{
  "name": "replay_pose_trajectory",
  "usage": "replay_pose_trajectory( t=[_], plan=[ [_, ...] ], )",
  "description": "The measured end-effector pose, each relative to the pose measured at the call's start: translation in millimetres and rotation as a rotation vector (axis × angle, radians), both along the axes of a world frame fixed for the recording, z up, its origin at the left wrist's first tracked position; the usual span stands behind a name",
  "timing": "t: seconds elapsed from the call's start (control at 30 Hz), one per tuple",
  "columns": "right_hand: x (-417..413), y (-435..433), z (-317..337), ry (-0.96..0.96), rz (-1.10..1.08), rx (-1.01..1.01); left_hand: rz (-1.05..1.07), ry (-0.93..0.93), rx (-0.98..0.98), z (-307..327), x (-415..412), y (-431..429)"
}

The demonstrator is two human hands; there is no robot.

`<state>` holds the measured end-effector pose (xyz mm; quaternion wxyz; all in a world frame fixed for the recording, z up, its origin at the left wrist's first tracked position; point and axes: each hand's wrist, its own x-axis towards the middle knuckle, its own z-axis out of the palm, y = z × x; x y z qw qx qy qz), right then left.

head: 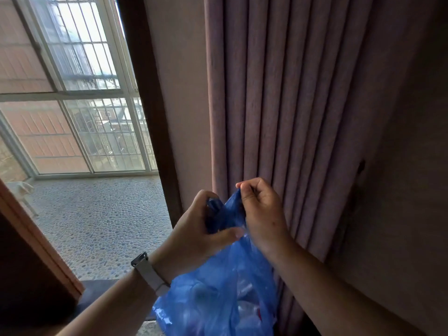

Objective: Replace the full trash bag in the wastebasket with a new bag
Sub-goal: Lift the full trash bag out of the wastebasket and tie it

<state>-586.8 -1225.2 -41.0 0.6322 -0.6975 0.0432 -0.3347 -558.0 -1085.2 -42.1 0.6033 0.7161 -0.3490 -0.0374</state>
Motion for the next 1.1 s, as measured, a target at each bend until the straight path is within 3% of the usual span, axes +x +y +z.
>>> replay_pose_trajectory(
  t=[0.13,0.3,0.6,0.77,0.93,1.1],
  plan=[
    [1,0,-3,0.004,0.04,-0.029,0.081,-0.149,0.102,-3,4,-3],
    [5,-4,-2,-0.03,0.04,-0.044,0.001,-0.13,0.066,-8,10,-3],
    [1,-11,-15,-0.053,0.034,-0.318,-0.053,-0.047,-0.018,-14,18,-3],
    [-9,-17,-15,0.079,0.123,-0.394,-0.033,0.027,-0.081,-12,18,-7],
    [-23,-25,-14,0.282,0.381,-0.343,0.116,-0.146,0.028,-16,24,-6],
    [-24,-28,-17,0.39,0.517,-0.369,0.157,-0.163,0.066,-20,24,-7]
  ],
)
